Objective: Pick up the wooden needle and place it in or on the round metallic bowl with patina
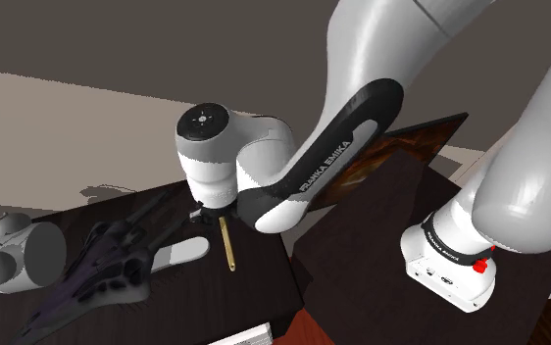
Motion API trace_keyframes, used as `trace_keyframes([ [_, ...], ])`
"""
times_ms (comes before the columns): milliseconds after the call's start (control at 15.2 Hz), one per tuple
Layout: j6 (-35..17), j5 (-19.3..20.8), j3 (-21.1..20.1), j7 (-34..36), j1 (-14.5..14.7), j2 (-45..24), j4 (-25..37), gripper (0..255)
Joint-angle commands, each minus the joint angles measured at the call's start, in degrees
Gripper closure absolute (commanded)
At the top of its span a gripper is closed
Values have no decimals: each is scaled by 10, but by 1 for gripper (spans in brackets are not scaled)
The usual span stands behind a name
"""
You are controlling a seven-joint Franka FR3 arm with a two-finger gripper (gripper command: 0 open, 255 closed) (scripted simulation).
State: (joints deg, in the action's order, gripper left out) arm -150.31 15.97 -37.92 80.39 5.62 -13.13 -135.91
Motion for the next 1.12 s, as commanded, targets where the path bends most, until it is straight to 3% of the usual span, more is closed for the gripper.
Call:
trace_keyframes([
  [0, 13, -23, -12, -17, -9, 17, 0, 255],
  [462, 56, -88, -37, -63, -28, 68, 6, 255],
  [1056, 56, -139, 10, -233, -112, 92, -10, 255],
])
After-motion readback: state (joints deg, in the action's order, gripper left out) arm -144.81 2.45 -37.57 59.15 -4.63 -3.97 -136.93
